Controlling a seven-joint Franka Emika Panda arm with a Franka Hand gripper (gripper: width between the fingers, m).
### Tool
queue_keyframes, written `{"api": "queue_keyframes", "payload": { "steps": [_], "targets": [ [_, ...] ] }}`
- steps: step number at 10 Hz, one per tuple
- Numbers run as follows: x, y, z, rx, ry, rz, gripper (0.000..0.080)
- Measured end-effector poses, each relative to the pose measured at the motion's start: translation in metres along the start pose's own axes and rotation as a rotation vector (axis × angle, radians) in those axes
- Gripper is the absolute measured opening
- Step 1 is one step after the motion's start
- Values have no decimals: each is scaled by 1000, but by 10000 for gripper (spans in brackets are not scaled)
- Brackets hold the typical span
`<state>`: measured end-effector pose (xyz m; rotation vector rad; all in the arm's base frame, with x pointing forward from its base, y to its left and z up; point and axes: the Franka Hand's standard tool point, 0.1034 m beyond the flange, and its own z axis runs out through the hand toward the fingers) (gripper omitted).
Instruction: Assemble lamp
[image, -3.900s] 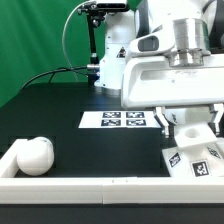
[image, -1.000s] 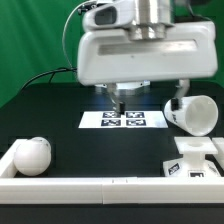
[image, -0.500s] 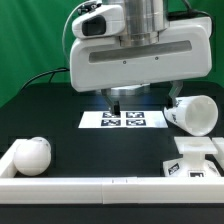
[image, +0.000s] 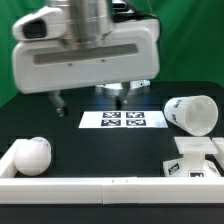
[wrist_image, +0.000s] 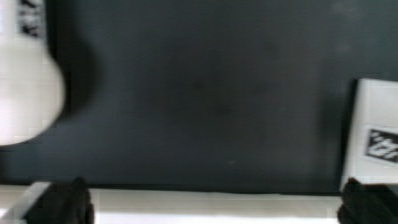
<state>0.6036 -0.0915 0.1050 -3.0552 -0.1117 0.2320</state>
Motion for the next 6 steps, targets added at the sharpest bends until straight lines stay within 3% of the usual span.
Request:
{"api": "queue_keyframes", "payload": {
  "steps": [1, 2, 6],
  "targets": [
    [-1, -2, 4, 29, -91, 2, 698],
    [4, -5, 3, 34, -114, -6, 698],
    [-11, -15, 11, 92, -383, -17, 698]
  ]
}}
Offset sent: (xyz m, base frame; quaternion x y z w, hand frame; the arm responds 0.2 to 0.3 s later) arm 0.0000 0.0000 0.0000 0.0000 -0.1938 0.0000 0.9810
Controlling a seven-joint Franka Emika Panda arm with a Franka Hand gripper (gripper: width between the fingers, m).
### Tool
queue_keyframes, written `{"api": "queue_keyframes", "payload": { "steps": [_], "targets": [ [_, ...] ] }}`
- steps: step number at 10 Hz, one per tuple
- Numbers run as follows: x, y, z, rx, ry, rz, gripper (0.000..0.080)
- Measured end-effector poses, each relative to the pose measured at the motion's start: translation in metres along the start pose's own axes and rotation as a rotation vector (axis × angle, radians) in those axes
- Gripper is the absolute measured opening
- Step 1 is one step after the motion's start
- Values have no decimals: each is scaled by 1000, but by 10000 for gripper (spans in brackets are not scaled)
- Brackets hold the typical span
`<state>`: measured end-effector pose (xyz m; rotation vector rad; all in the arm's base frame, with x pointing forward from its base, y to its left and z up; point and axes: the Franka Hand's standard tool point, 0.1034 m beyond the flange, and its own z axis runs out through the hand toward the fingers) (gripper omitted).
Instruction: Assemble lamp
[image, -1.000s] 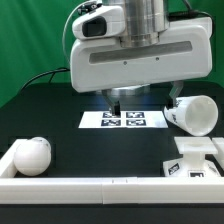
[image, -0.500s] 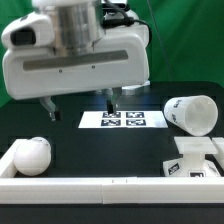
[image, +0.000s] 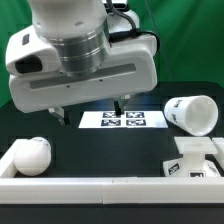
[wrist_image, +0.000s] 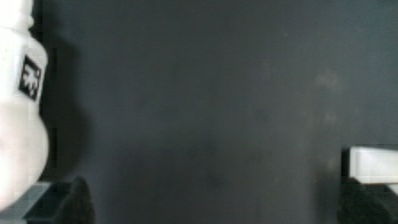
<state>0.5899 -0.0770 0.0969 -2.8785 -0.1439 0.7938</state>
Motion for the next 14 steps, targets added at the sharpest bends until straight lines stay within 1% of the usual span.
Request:
{"api": "queue_keyframes", "payload": {
  "steps": [1, 2, 3, 4, 5, 6, 9, 10, 11, 12, 13, 14],
  "targets": [
    [-6, 16, 3, -1, -117, 6, 698],
    [-4, 40, 0, -62, -200, 18, 698],
    [-4, 56, -2, -115, -250, -10, 698],
    [-13, 59, 1, -101, -278, -17, 698],
    [-18, 52, 3, -97, -289, -19, 698],
    [-20, 50, 3, -99, -276, -26, 698],
    [-20, 51, 6, -97, -281, -24, 698],
    [-21, 57, 6, -111, -281, -3, 698],
    [-23, 73, 7, -151, -280, 66, 698],
    [-22, 83, 7, -173, -267, 142, 698],
    [-25, 98, 11, -153, -279, 120, 698],
    [-25, 107, 15, -95, -244, 143, 698]
  ]
}}
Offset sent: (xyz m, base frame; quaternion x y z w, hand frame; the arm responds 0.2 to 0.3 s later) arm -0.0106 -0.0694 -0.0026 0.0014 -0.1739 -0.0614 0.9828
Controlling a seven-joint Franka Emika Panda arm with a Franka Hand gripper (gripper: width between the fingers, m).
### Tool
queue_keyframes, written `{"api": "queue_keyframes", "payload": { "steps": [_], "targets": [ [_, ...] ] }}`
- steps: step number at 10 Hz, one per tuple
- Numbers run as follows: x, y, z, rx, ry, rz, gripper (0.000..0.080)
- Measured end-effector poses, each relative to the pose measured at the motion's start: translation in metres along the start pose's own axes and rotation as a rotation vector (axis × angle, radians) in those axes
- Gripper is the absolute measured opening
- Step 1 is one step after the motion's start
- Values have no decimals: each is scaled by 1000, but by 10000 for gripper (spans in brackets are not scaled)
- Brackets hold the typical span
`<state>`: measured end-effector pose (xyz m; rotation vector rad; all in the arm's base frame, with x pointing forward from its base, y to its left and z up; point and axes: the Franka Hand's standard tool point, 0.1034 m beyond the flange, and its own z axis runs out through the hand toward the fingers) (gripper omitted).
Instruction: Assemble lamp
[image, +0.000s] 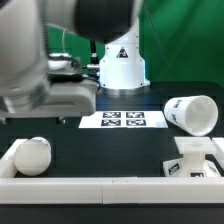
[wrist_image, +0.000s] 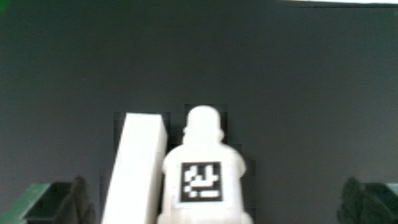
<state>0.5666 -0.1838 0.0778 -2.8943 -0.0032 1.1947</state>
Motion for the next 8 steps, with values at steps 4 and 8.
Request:
{"api": "queue_keyframes", "payload": {
  "steps": [4, 8],
  "targets": [
    [-2, 4, 4, 3, -16, 34, 698],
    [19, -2, 10, -48, 36, 305, 698]
  ]
}}
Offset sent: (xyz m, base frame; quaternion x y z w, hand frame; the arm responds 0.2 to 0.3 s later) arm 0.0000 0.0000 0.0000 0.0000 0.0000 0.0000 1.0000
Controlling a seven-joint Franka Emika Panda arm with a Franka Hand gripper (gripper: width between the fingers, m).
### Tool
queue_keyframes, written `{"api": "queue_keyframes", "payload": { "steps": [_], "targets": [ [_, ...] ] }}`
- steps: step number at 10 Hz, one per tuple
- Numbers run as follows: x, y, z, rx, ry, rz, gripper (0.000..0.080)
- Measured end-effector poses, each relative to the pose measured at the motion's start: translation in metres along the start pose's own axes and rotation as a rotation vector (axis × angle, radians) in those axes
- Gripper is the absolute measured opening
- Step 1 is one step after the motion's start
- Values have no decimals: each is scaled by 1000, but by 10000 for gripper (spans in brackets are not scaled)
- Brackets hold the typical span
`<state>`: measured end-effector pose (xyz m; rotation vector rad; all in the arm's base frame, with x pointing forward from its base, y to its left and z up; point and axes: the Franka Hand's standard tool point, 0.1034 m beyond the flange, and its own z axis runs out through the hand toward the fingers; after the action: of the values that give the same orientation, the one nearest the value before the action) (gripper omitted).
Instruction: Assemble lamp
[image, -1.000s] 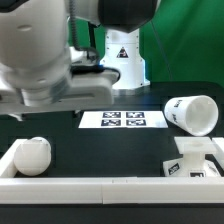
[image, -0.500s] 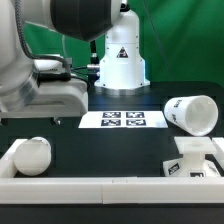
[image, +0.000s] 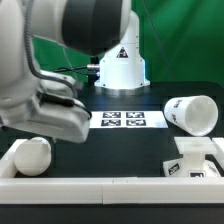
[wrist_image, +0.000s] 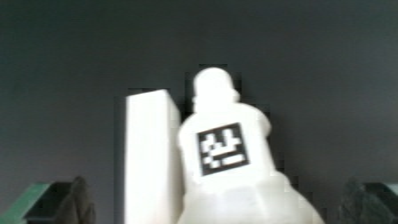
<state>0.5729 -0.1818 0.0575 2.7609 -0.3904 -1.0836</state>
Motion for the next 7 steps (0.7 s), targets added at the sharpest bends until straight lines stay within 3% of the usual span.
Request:
{"api": "queue_keyframes", "payload": {
  "steps": [1, 7],
  "targets": [
    [2, -10, 2, 15, -11, 80, 698],
    [4, -10, 4, 13, -3, 73, 698]
  ]
}}
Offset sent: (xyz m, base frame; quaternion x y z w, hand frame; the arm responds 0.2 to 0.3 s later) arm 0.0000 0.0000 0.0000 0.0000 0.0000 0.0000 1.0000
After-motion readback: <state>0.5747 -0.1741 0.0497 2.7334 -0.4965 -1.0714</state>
